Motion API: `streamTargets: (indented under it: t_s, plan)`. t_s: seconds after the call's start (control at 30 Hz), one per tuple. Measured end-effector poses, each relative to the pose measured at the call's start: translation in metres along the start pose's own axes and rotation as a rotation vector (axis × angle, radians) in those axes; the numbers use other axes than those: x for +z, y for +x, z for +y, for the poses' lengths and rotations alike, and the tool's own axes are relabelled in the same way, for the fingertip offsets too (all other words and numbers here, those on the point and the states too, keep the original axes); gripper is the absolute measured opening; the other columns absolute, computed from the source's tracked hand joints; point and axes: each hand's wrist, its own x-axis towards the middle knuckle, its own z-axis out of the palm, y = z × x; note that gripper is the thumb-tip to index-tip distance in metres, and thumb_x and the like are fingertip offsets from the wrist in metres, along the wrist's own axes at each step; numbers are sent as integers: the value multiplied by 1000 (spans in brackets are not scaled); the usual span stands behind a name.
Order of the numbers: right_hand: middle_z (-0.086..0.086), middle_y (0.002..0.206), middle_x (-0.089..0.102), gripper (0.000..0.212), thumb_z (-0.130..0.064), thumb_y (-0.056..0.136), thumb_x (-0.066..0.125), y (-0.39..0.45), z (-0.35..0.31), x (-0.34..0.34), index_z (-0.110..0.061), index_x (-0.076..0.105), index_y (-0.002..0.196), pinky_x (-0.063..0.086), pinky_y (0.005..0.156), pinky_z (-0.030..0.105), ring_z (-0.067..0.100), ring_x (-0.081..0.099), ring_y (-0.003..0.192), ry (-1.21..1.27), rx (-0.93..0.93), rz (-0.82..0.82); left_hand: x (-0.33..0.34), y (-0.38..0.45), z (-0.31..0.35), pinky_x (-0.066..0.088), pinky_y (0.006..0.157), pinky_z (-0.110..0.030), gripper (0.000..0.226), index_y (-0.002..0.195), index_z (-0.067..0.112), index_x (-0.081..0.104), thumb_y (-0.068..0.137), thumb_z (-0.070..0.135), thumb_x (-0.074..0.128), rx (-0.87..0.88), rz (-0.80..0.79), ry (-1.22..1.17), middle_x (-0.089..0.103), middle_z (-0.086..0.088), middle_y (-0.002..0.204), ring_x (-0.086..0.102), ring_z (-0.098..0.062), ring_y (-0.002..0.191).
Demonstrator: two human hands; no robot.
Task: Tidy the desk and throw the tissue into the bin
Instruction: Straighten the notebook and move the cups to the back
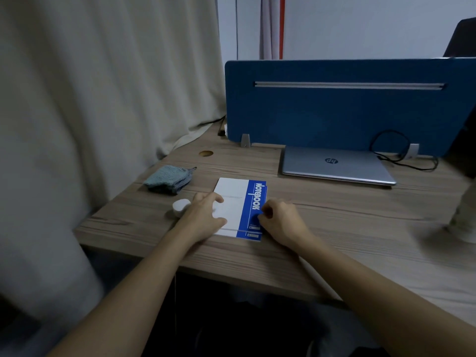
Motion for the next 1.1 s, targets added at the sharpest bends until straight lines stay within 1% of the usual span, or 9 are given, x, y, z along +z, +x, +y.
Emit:
streamTargets:
  t_s: [0.1, 0.17, 0.27, 0.4, 0.5, 0.67, 0.8, 0.97, 1.1]
  plan:
    - [-1, 101, 68, 13, -27, 88, 65, -11, -1, 2, -17, 60, 94, 35, 55, 11, 2, 52, 71, 7, 3, -1, -4, -9, -3, 35, 83, -27, 47, 119, 37, 52, 78, 33, 76, 27, -17, -31, 38, 7, 138, 44, -4, 101]
    - [1, 105, 68, 24, -34, 86, 68, -17, -3, 3, -16, 60, 101, 42, 61, 19, 9, 56, 80, 5, 26, -20, -7, -15, -5, 35, 82, -29, 50, 119, 39, 52, 75, 36, 77, 40, -31, -25, 38, 8, 137, 45, -5, 102]
    - [-2, 108, 62, 41, -43, 80, 73, -23, -6, 2, -19, 56, 109, 44, 66, 22, 8, 55, 83, -8, 37, -92, -11, -19, -8, 37, 82, -30, 58, 120, 41, 52, 70, 41, 80, 62, -44, -20, 38, 10, 136, 46, -8, 106]
    - [1, 121, 54, 64, -47, 74, 77, -25, -10, 2, -19, 49, 124, 49, 86, 33, 16, 53, 100, -55, 30, -142, -14, -22, -12, 38, 92, -31, 69, 126, 45, 48, 67, 40, 83, 118, -123, -2, 35, 15, 136, 42, -9, 117]
    - [3, 125, 52, 65, -45, 75, 77, -25, -9, 6, -18, 48, 128, 49, 89, 32, 15, 51, 103, -37, 39, -117, -12, -21, -15, 38, 96, -31, 64, 127, 43, 49, 74, 32, 82, 138, -80, -20, 37, 12, 140, 43, -10, 116]
    - [4, 129, 51, 67, -41, 77, 76, -18, -3, 4, -18, 46, 132, 49, 90, 31, 17, 53, 110, 1, 94, -92, -6, -15, -8, 38, 96, -29, 65, 130, 42, 48, 76, 27, 81, 179, -58, -55, 37, 10, 141, 44, -10, 114]
    - [4, 130, 53, 65, -40, 76, 78, -17, 13, -8, -19, 47, 130, 50, 89, 30, 17, 54, 110, 0, 128, -67, 5, -6, 7, 42, 100, -35, 63, 132, 40, 48, 78, 26, 79, 209, -79, -77, 38, 7, 139, 48, -16, 118]
    - [4, 131, 53, 67, -39, 75, 79, -23, 39, -30, -20, 46, 130, 49, 86, 29, 18, 55, 111, 9, 198, -20, 29, 3, 34, 47, 93, -36, 60, 132, 40, 47, 80, 28, 74, 298, -84, -72, 40, 10, 134, 50, -15, 112]
    - [6, 132, 53, 67, -39, 75, 79, -30, 59, -48, -19, 47, 130, 51, 90, 33, 19, 55, 113, -21, 235, 4, 47, 8, 60, 50, 93, -37, 61, 131, 39, 48, 79, 23, 73, 312, -69, -89, 40, 10, 129, 54, -16, 108]
